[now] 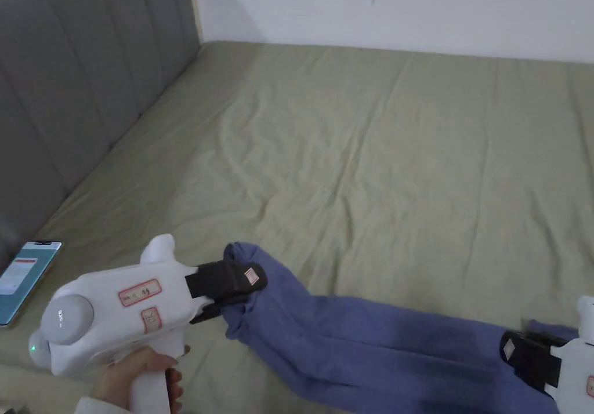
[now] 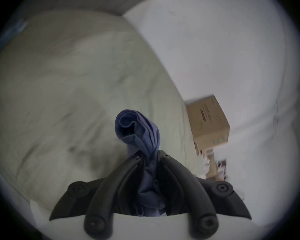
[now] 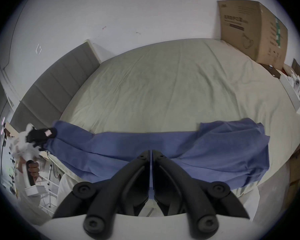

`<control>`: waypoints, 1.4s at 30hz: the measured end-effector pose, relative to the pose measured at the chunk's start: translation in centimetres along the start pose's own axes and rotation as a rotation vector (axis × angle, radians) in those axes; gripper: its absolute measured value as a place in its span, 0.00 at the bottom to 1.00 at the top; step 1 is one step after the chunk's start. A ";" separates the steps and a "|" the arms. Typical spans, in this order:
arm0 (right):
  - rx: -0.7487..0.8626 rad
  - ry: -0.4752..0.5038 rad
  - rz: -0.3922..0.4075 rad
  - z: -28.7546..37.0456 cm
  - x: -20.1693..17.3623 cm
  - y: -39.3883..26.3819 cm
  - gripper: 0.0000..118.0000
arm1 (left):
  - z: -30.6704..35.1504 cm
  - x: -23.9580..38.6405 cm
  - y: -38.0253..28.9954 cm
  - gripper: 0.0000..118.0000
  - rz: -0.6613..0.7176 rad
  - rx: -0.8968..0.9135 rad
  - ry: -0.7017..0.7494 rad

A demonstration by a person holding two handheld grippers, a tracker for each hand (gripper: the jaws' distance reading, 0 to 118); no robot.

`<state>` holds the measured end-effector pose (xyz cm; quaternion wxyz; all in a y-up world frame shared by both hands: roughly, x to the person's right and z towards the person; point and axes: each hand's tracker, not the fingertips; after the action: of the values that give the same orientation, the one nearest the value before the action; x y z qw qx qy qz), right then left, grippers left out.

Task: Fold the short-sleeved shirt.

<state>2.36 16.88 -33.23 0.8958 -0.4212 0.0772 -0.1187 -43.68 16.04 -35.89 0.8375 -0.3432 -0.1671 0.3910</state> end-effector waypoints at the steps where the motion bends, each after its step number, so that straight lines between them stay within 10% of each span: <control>1: 0.008 -0.009 -0.014 0.4 0.8 -0.1 0.03 | -0.5 3.0 -0.6 0.11 -0.076 -0.028 -0.020; 9: 0.061 -0.059 -0.163 3.8 8.3 -1.6 0.03 | -13.9 14.3 -9.6 0.19 -0.274 -0.301 -0.131; 10: 0.067 -0.072 -0.178 4.1 9.1 -1.8 0.03 | -15.5 14.6 -10.7 0.35 -0.290 -0.329 -0.122; 11: 0.071 -0.083 -0.189 4.6 9.4 -2.0 0.03 | -17.4 14.6 -11.9 0.74 -0.296 -0.379 -0.134; 13: 0.074 -0.102 -0.212 5.2 10.7 -2.4 0.03 | -19.6 14.6 -13.6 1.00 -0.272 -0.463 -0.107; 19: 0.066 -0.121 -0.257 5.7 12.3 -3.3 0.03 | -18.3 14.5 -12.8 0.92 -0.277 -0.417 -0.046; 21: 0.063 -0.072 -0.323 5.8 12.5 -3.6 0.03 | -16.8 14.2 -11.3 0.64 -0.272 -0.343 -0.053; 23: 0.084 -0.022 -0.361 5.9 12.2 -3.6 0.03 | -16.2 13.8 -10.3 0.08 -0.268 -0.292 -0.032; 24: 0.079 -0.031 -0.346 5.9 11.9 -3.6 0.03 | -16.5 13.5 -10.4 0.05 -0.286 -0.293 0.028; 38: 0.048 -0.074 -0.270 6.0 9.9 -3.6 0.03 | -21.0 14.8 -19.0 0.05 -0.354 -0.637 -0.111; 40: 0.051 -0.074 -0.257 6.1 10.0 -3.4 0.03 | -19.2 13.7 -17.0 0.24 -0.263 -0.566 -0.142; 42: 0.052 -0.078 -0.243 6.2 9.4 -3.3 0.03 | -16.6 12.2 -14.2 0.81 -0.224 -0.495 -0.144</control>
<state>12.35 16.80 -27.15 0.8877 -0.4085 -0.0125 -0.2119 -19.14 11.56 -37.53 0.7523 -0.4880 -0.3532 0.2669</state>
